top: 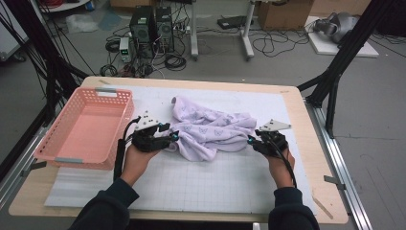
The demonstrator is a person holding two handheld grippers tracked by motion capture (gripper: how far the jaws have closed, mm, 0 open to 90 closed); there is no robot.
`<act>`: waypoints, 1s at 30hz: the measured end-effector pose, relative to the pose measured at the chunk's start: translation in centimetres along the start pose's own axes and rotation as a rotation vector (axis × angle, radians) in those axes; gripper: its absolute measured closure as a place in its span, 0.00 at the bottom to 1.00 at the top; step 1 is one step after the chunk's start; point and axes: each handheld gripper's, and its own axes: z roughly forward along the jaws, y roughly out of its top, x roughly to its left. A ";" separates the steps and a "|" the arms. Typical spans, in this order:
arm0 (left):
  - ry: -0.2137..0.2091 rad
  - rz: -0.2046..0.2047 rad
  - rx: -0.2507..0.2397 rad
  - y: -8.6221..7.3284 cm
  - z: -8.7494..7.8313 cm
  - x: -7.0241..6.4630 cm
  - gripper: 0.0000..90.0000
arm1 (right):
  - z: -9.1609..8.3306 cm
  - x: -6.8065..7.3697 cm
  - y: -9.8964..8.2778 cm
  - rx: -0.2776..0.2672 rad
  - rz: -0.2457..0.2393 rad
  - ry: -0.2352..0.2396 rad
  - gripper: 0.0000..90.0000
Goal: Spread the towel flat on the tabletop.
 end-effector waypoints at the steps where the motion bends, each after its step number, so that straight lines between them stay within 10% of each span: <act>1: -0.008 0.008 0.018 -0.5 0.0 -0.2 0.58 | -0.4 -0.1 -0.2 -0.018 0.011 -0.003 0.67; 8: -0.099 0.024 0.156 -3.7 1.2 -1.7 0.74 | -2.6 0.3 -2.6 -0.049 0.056 0.001 0.67; 18: -0.034 0.146 0.215 -3.4 5.8 -4.5 0.71 | -4.1 1.8 -4.4 -0.069 0.059 -0.003 0.67; 22: -0.083 0.089 0.233 -3.2 5.5 -4.3 0.92 | -3.6 1.9 -4.6 -0.060 0.061 0.008 0.67; 30: -0.181 -0.073 0.125 -3.0 -0.4 -1.0 0.93 | -0.7 4.1 -2.8 -0.039 -0.017 0.066 0.67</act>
